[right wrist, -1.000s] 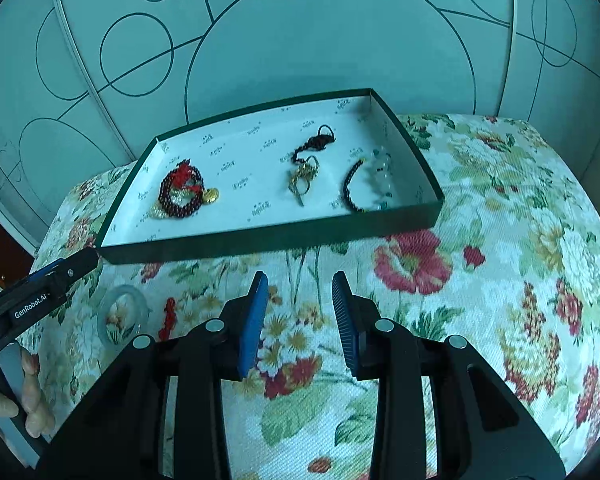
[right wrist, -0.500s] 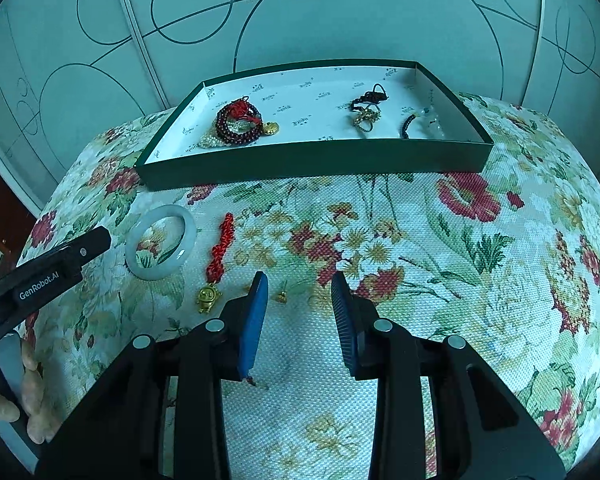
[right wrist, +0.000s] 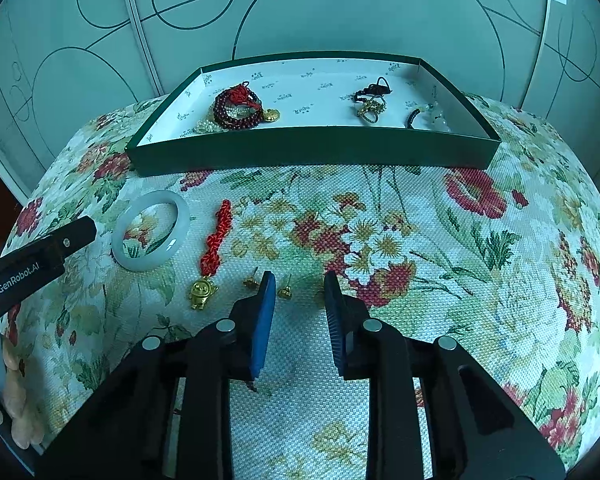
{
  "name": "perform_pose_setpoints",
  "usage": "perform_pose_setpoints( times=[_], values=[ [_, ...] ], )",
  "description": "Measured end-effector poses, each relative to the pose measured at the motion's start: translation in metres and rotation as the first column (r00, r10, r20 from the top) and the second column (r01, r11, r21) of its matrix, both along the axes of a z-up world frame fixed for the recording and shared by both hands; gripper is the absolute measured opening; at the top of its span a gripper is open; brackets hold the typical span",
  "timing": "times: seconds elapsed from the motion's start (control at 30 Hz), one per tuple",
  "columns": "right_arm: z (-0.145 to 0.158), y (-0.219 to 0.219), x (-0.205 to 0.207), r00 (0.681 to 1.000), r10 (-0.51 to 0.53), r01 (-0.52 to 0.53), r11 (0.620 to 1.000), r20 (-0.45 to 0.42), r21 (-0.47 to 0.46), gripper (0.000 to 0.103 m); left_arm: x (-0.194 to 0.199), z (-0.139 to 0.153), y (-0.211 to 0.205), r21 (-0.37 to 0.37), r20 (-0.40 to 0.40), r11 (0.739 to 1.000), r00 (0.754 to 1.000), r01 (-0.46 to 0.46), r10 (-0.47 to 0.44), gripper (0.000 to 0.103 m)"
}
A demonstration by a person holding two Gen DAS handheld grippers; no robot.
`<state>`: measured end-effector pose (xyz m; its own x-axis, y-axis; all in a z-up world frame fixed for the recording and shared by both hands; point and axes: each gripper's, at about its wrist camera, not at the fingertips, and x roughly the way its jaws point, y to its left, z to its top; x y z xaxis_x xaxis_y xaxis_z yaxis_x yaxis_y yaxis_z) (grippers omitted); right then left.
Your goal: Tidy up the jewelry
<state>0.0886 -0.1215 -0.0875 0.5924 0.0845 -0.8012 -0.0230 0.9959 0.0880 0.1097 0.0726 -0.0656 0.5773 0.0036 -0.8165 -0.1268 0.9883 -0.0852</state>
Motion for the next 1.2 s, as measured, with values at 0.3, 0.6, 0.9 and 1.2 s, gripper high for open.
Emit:
perform_pose_setpoints(
  times=[0.3,0.6,0.9,1.2],
  values=[
    [-0.001,-0.002,0.0,1.0,-0.004,0.005,0.999,0.017,-0.042,0.004,0.0,-0.002,-0.003,0.0,-0.003,1.0,1.0,0.007,-0.007,0.064],
    [-0.001,-0.007,0.0,1.0,-0.009,0.01,1.0,0.016,-0.017,0.004,-0.001,-0.003,-0.003,0.001,-0.004,1.0,1.0,0.007,-0.007,0.064],
    [-0.001,-0.029,-0.001,0.998,-0.054,0.054,0.998,0.016,-0.012,0.004,0.0,-0.006,-0.003,0.001,-0.01,1.0,1.0,0.008,-0.008,0.064],
    [0.001,-0.048,-0.001,0.995,-0.093,0.093,0.996,0.023,-0.003,0.004,0.0,-0.011,-0.006,0.001,-0.016,1.0,1.0,0.012,-0.012,0.064]
  ],
)
